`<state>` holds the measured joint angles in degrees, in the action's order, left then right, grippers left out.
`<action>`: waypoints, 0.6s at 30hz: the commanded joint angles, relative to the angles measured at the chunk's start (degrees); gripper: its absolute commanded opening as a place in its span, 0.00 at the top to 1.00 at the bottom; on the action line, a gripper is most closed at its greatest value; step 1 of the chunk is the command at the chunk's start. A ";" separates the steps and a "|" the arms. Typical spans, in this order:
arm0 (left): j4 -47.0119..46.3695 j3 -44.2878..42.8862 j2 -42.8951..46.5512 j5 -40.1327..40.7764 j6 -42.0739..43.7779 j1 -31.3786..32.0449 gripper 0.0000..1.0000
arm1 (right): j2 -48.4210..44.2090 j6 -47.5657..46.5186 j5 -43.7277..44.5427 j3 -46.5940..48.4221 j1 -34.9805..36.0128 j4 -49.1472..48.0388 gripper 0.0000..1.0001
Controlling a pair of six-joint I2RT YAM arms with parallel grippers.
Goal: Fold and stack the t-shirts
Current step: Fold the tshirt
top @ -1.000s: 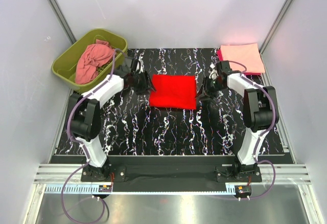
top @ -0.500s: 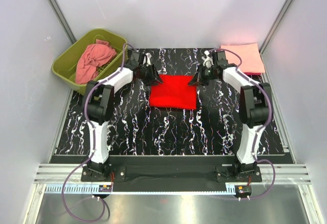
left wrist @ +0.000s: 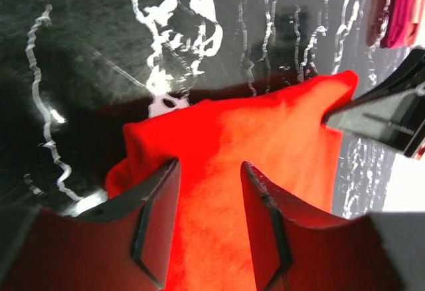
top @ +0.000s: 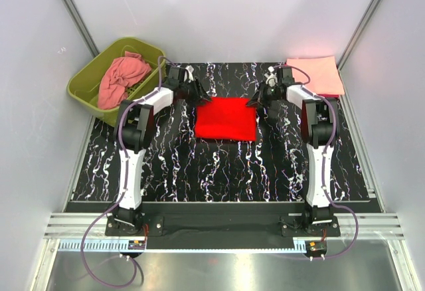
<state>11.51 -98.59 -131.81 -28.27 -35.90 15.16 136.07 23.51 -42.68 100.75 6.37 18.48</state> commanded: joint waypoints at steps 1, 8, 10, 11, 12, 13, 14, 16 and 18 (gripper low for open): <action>-3.08 -5.37 0.23 -3.54 -0.84 0.05 0.53 | -0.28 0.93 -1.18 4.27 -0.92 -2.94 0.87; 4.83 -9.52 6.02 -4.16 1.44 -0.04 0.51 | -9.94 7.67 -3.11 -1.77 3.73 -5.81 0.93; 6.94 -9.00 10.84 -3.46 2.24 -0.13 0.50 | -12.83 10.67 -5.13 -6.16 6.45 -11.32 0.98; 9.04 -8.99 12.61 -2.76 2.32 -0.39 0.49 | -13.63 15.12 -5.92 -7.83 9.07 -13.88 1.00; 10.19 -8.91 16.20 -2.49 2.50 -0.65 0.49 | -14.42 17.60 -6.36 -10.81 10.58 -20.09 1.00; 11.07 -8.56 18.15 -1.88 2.68 -1.18 0.49 | -14.60 23.46 -6.89 -12.32 13.11 -23.54 1.00; 12.73 -7.94 20.34 -0.13 2.76 -1.44 0.49 | -14.61 26.65 -7.59 -15.38 14.53 -27.41 1.00; 14.33 -6.01 26.49 3.29 3.38 -2.49 0.48 | -13.73 36.98 -7.86 -18.47 16.47 -40.67 1.00; 16.70 -3.30 32.19 6.02 3.73 -3.38 0.47 | -11.20 43.00 -7.25 -21.28 18.76 -51.46 1.00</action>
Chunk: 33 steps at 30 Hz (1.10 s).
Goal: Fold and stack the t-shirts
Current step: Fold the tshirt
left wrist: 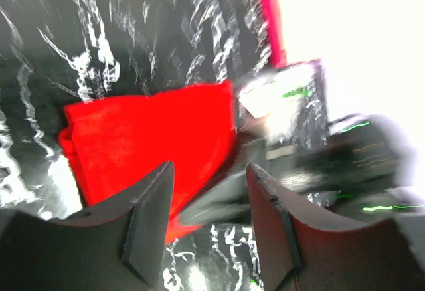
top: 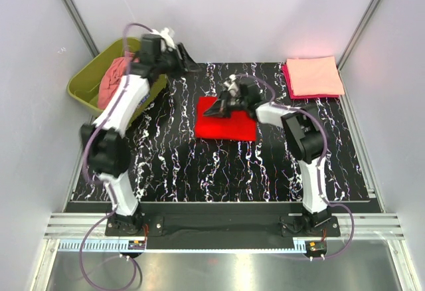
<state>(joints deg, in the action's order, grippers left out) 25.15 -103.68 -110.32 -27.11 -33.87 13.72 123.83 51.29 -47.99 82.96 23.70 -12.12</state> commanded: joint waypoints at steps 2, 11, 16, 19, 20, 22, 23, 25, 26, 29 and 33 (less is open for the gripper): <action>3.24 4.44 14.07 6.54 1.70 -3.60 0.46 | 3.51 21.56 -1.50 -4.03 2.74 -26.17 1.00; 3.86 13.24 21.11 6.20 2.31 -6.77 0.45 | 14.07 22.64 -0.09 -2.89 3.54 -23.67 1.00; 2.72 15.17 20.68 6.20 2.05 -6.77 0.45 | 10.65 17.36 0.88 -2.19 3.54 -15.40 1.00; 2.80 15.26 19.89 6.11 2.40 -6.77 0.45 | 6.35 13.58 1.67 -1.22 3.54 -10.31 1.00; 2.63 15.43 19.88 6.02 2.49 -6.77 0.45 | 5.29 13.23 1.49 -0.52 3.46 -9.34 1.00; 2.19 17.01 19.88 4.54 2.40 -6.60 0.45 | 2.83 13.31 0.10 0.01 3.37 -8.62 1.00; 1.84 18.85 20.06 4.09 2.40 -6.51 0.46 | 1.86 13.57 -0.09 -0.34 3.11 -8.45 1.00; 0.44 21.31 20.76 2.95 2.23 -5.55 0.50 | -1.39 12.97 0.96 -0.95 2.32 -6.44 1.00; -0.27 23.85 21.37 2.42 2.40 -4.85 0.52 | -3.40 12.00 1.57 -0.96 1.01 -1.90 1.00; -2.90 28.42 21.29 1.63 1.70 -1.16 0.62 | -6.05 4.02 4.56 0.53 -1.81 6.38 0.98; -9.40 33.45 17.53 1.62 -0.93 7.09 0.74 | -7.73 -7.66 6.59 2.99 -8.83 20.96 0.84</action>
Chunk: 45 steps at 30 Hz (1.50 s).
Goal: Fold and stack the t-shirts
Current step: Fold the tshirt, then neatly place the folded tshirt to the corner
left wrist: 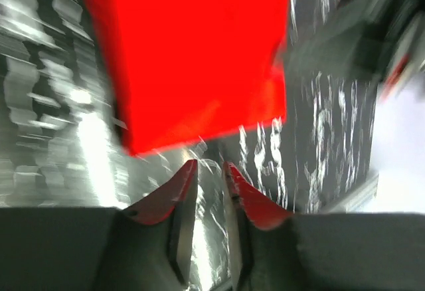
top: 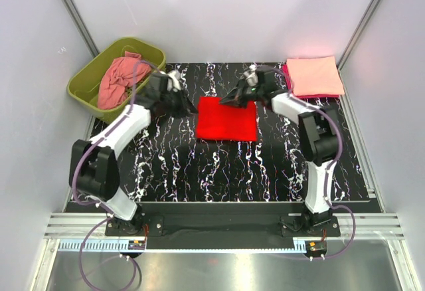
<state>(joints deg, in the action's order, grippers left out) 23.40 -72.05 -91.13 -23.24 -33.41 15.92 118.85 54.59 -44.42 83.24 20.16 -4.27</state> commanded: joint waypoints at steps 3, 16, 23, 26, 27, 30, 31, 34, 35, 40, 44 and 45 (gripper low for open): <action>-10.65 2.97 -7.20 -1.19 -2.45 8.15 0.78 | -3.01 -18.08 5.22 3.68 -9.42 19.20 0.71; -9.60 3.06 -21.72 9.10 -2.45 7.37 0.81 | 10.08 -37.09 7.94 16.94 -15.42 33.10 0.29; -6.44 -1.15 -16.54 4.53 -2.36 7.28 0.68 | 10.53 -40.87 10.41 18.89 -15.86 34.86 0.23; -3.19 -4.58 -16.36 5.49 -1.40 7.19 0.67 | 12.01 -41.49 10.59 20.11 -15.94 34.86 0.21; -1.62 -5.29 -16.71 6.54 -1.14 7.28 0.67 | 12.72 -41.84 9.89 21.60 -15.94 35.12 0.19; -1.34 -5.47 -19.08 7.16 -0.43 6.84 0.67 | 15.18 -43.07 9.35 23.71 -15.94 34.42 0.14; -1.69 -4.77 -20.39 6.81 -0.43 6.75 0.67 | 15.88 -43.60 9.62 24.68 -15.94 35.03 0.14; -3.27 -2.49 -22.41 6.90 -0.60 6.14 0.68 | 18.87 -44.48 8.83 27.32 -16.03 36.88 0.12; -3.79 -1.87 -22.77 6.98 -0.69 5.79 0.68 | 19.40 -44.57 8.57 27.93 -15.95 37.23 0.10; -6.78 0.68 -24.18 6.02 -1.48 4.56 0.69 | 20.90 -45.01 7.07 29.08 -15.86 37.67 0.05; -6.87 0.86 -24.27 6.28 -1.22 4.38 0.69 | 20.29 -45.71 6.80 27.59 -15.60 36.79 0.02; -6.96 1.03 -24.27 6.28 -1.22 4.38 0.69 | 20.28 -45.88 7.16 27.76 -15.59 36.88 0.02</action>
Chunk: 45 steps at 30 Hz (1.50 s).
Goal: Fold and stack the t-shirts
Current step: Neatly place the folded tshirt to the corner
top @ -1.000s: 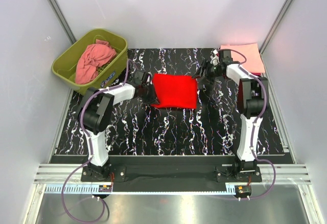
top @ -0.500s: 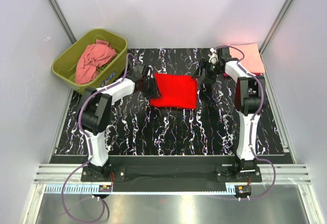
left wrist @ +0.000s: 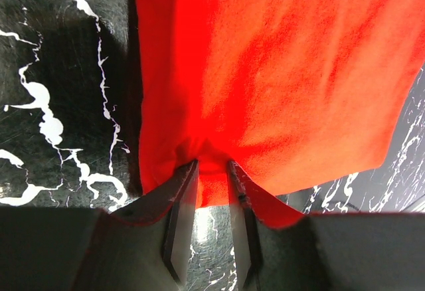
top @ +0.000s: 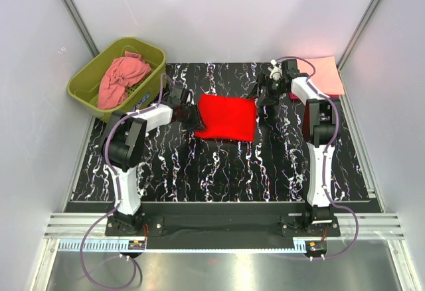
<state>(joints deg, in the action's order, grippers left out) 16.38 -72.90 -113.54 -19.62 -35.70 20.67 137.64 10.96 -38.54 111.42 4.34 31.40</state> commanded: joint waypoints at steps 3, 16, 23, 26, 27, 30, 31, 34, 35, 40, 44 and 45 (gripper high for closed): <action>-0.12 2.15 -2.39 2.66 1.07 -0.45 0.69 | 1.75 -2.00 1.11 0.20 1.02 1.74 0.00; -1.26 4.08 -2.66 2.48 0.46 -0.63 0.69 | 2.27 -1.47 -0.04 -1.73 2.43 3.93 0.00; -1.62 4.88 -2.30 2.65 0.02 -0.63 0.69 | 2.63 -3.23 0.05 0.03 2.52 7.71 0.01; -1.88 5.14 -2.30 2.57 0.02 -0.71 0.69 | 2.45 -3.31 0.40 0.12 2.43 8.33 0.04; -1.88 5.23 -2.30 2.57 0.02 -0.71 0.69 | 2.54 -3.40 0.49 0.20 2.43 8.33 0.05; -2.06 5.84 -2.30 2.57 0.02 -0.71 0.69 | 2.72 -3.32 0.49 0.29 2.43 8.50 0.11; -2.14 6.02 -2.30 2.65 0.02 -0.71 0.69 | 2.80 -3.14 0.40 0.21 2.43 8.59 0.12; -2.76 6.81 -2.22 2.39 -0.24 -0.89 0.69 | 3.15 -2.79 0.23 0.20 2.34 8.15 0.16; -3.02 7.07 -2.04 2.39 -0.33 -0.89 0.69 | 3.24 -2.61 -0.04 0.38 2.34 8.07 0.19; -3.11 7.42 -1.86 2.21 -0.33 -1.07 0.69 | 3.25 -1.30 -0.83 -0.23 1.90 5.35 0.33; -3.64 7.86 -1.78 1.51 -0.77 -1.15 0.69 | 3.16 -0.85 -2.94 -0.50 1.73 2.71 0.53; -3.64 7.95 -1.78 1.34 -0.95 -1.24 0.69 | 2.55 -0.85 -2.94 -0.76 1.64 1.31 0.64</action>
<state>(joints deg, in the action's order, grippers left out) 7.92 -68.12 -112.90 -22.57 -38.09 19.73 139.44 10.07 -40.60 111.37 5.91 34.96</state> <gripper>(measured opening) 0.307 0.433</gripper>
